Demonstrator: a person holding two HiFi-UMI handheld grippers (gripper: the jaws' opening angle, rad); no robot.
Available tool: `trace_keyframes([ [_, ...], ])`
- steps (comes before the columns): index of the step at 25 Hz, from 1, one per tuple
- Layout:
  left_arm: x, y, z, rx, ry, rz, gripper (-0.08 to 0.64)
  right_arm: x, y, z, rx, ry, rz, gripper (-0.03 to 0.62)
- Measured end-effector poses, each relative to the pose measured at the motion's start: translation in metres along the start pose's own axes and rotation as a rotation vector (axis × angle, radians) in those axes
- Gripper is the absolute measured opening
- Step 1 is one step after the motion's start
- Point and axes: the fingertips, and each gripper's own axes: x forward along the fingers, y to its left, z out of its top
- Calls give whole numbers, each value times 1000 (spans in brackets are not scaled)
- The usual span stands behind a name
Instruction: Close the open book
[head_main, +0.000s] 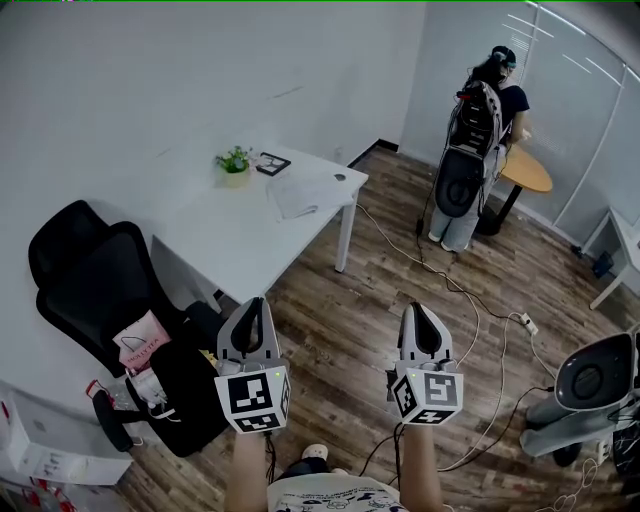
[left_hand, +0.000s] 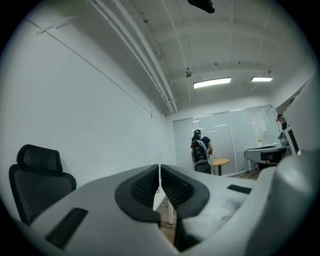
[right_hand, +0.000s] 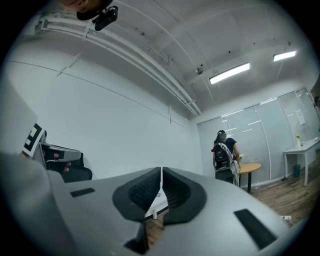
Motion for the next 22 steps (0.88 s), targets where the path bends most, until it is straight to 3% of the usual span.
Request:
trace_keyframes([
  [19,39,29,-20,-19,6,-48,36,40,25,-25,-2,45,-24,28],
  [22,50,28,-22,-28,7,-56,118,50,22,-28,-3,49,-21,28],
])
